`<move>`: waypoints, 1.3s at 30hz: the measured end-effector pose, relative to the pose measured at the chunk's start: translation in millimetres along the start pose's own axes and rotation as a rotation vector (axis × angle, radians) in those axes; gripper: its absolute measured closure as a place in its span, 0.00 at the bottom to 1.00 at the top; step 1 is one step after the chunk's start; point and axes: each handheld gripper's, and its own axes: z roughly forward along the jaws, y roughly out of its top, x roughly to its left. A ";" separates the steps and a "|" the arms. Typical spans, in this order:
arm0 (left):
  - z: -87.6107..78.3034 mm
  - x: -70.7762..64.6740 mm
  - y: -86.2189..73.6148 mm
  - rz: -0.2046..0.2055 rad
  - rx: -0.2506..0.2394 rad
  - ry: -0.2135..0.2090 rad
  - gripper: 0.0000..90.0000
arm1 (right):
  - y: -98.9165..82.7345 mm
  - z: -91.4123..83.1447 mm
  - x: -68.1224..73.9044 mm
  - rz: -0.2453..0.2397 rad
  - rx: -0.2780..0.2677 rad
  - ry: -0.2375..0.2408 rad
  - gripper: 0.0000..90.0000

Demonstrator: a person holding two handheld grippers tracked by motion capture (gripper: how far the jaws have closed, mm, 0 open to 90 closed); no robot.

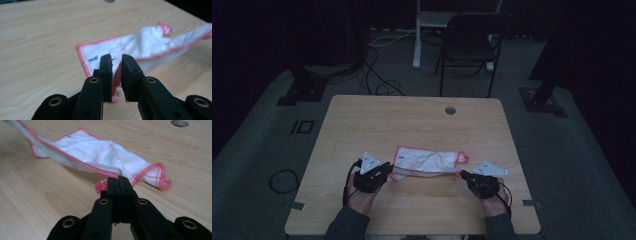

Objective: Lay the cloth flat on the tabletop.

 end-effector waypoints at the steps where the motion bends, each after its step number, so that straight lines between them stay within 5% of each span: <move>1: -1.1 1.7 1.2 0.000 -0.004 0.005 0.89 | -0.9 -1.1 -1.9 0.003 -0.001 -0.004 1.00; 9: 14.7 14.3 5.0 -0.011 0.032 0.048 0.88 | -10.7 -9.4 -11.6 0.031 0.003 -0.029 1.00; 18: 63.2 17.4 1.6 0.021 0.124 0.062 0.89 | -19.9 -12.0 -16.1 0.049 0.019 -0.036 1.00; 32: 144.1 24.9 21.1 0.077 0.237 0.089 0.94 | -25.3 -13.6 -15.5 0.046 0.027 -0.030 1.00; 39: 148.7 37.4 20.9 0.059 0.254 0.111 0.96 | -28.7 -17.2 -14.9 0.047 0.029 -0.029 1.00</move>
